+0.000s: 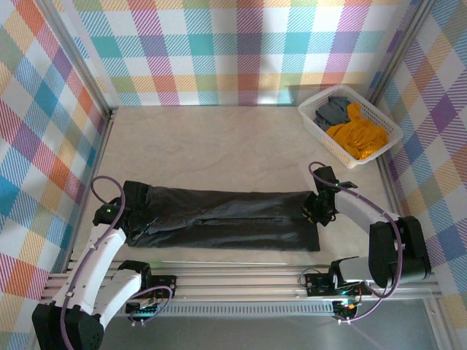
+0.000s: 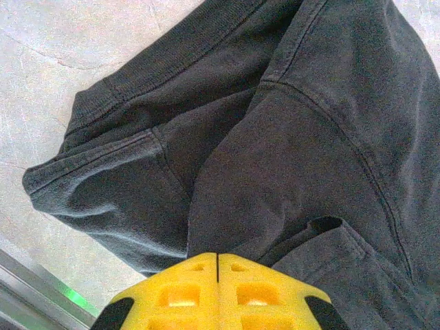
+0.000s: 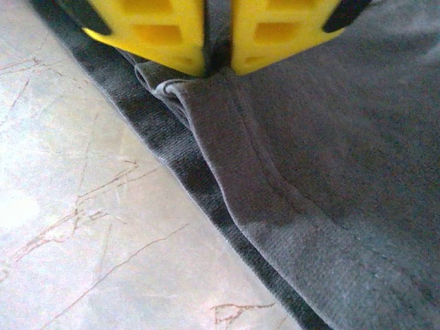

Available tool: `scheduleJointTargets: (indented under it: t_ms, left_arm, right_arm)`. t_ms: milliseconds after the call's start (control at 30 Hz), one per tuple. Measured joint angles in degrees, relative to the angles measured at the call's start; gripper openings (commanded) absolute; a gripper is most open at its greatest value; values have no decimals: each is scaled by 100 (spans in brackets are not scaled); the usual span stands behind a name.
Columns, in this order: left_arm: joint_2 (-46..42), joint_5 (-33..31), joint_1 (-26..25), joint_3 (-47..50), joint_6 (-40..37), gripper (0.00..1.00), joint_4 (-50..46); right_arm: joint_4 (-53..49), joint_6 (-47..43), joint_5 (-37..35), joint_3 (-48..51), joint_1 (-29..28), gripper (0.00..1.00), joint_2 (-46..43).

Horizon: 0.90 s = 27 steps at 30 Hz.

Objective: Fold and stack the t-shirts

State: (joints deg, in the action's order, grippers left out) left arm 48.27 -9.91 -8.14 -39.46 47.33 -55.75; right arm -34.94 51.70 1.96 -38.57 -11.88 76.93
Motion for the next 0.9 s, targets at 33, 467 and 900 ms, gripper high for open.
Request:
scheduleJointTargets:
  t_ms: [33,467,900]
  left_arm:
    - [0,0,0,0,0,0,20]
    - [0,-2,0,0,0,0,42]
    - [0,85,0,0,0,0,42]
  right_arm:
    - [-7,4,-2,0,0,0,0]
    - [-551,-24,-22,-26,-2,0,-994]
    - [-549,-13,37,511,-22,9,-811]
